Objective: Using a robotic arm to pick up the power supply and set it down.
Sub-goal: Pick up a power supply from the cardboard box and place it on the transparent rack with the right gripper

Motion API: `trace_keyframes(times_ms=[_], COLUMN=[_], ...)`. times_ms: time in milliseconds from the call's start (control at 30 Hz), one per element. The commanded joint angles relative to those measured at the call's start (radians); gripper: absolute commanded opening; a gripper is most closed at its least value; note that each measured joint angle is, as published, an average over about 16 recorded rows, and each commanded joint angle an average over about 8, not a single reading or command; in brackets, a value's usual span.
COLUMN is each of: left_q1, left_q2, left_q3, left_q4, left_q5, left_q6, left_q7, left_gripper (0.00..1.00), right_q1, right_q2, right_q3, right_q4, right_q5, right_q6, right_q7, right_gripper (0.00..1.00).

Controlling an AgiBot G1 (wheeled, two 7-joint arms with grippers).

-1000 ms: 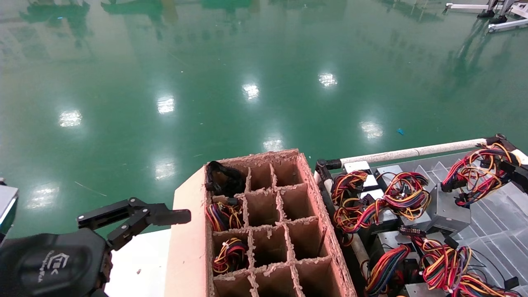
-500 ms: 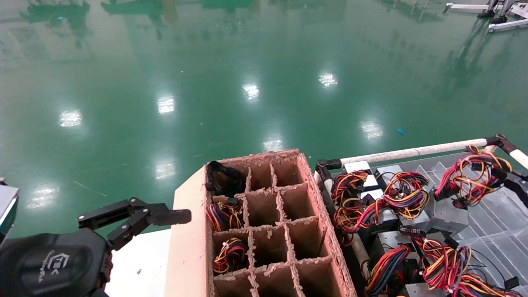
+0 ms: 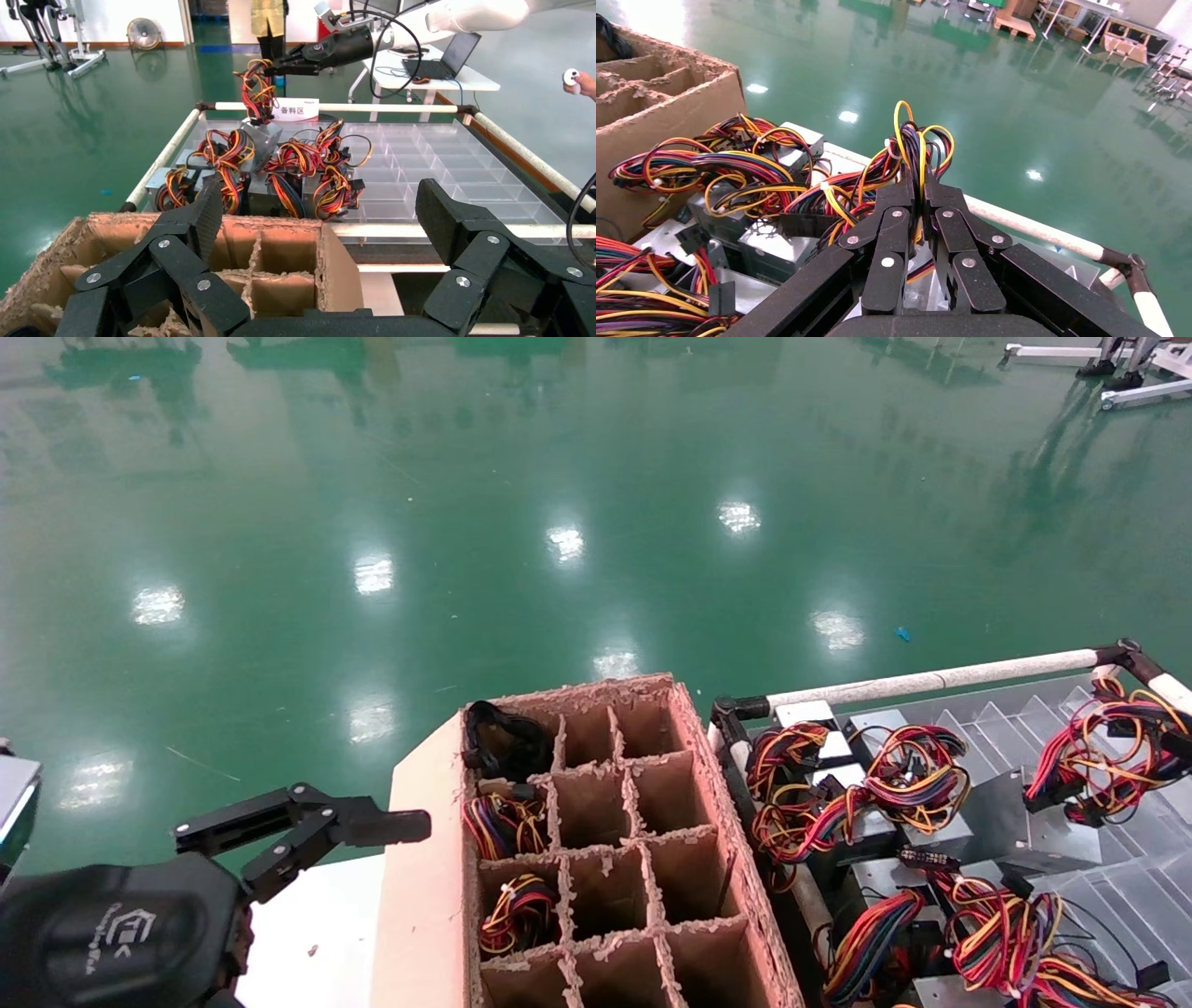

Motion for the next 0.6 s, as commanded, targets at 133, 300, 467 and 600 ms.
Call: trace_keyframes(times_ms=[133,300,467,600], left_q1=[0.000,0.000,0.000,0.000], left_q2=[0.000,0.000,0.000,0.000], left_q3=[0.000,0.000,0.001,0.001], left_q4=[0.000,0.000,0.000,0.000], left_q5=[0.000,0.000,0.000,-0.001], left_q6=[0.000,0.000,0.000,0.000], left_q7=[0.000,0.000,0.000,0.000], left_gripper=[1.00,1.00,1.00,1.00], right_q1=[0.004,0.011,0.022,0.042], right_q2=[0.002,0.012,0.003,-0.021], right_q3=[-0.007,-0.015,-0.020,-0.025], right_q4=[0.002,0.003,0.002,0.005], right_q5=[-0.010,-0.022,-0.029,-0.037], right_q6=[-0.002,-0.011,-0.005,0.020], right_q7=[-0.012,-0.019,-0.020,-0.015], right_gripper=[0.00,0.00,0.00,0.00])
